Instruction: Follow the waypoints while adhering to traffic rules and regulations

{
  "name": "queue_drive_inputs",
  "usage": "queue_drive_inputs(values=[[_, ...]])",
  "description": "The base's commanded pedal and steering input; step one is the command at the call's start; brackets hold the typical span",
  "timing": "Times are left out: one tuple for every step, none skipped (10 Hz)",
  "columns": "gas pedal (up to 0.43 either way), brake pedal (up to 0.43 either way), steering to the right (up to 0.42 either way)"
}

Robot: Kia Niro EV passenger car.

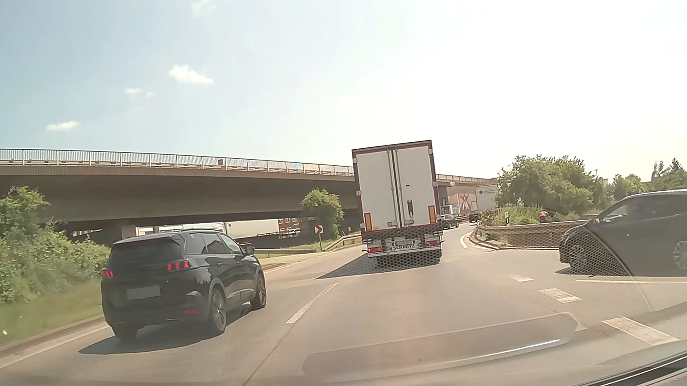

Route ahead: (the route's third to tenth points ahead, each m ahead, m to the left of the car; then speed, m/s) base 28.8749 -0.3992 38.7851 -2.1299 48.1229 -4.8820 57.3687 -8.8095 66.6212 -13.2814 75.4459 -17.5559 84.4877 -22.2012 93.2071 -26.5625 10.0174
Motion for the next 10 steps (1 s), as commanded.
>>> queue_drive_inputs(values=[[0.280, 0.030, 0.014], [0.280, 0.030, 0.020], [0.280, 0.030, 0.021], [0.280, 0.030, 0.025], [0.280, 0.030, 0.029], [0.280, 0.030, 0.030], [0.280, 0.030, 0.032], [0.280, 0.030, 0.034], [0.280, 0.030, 0.034], [0.280, 0.030, 0.034]])
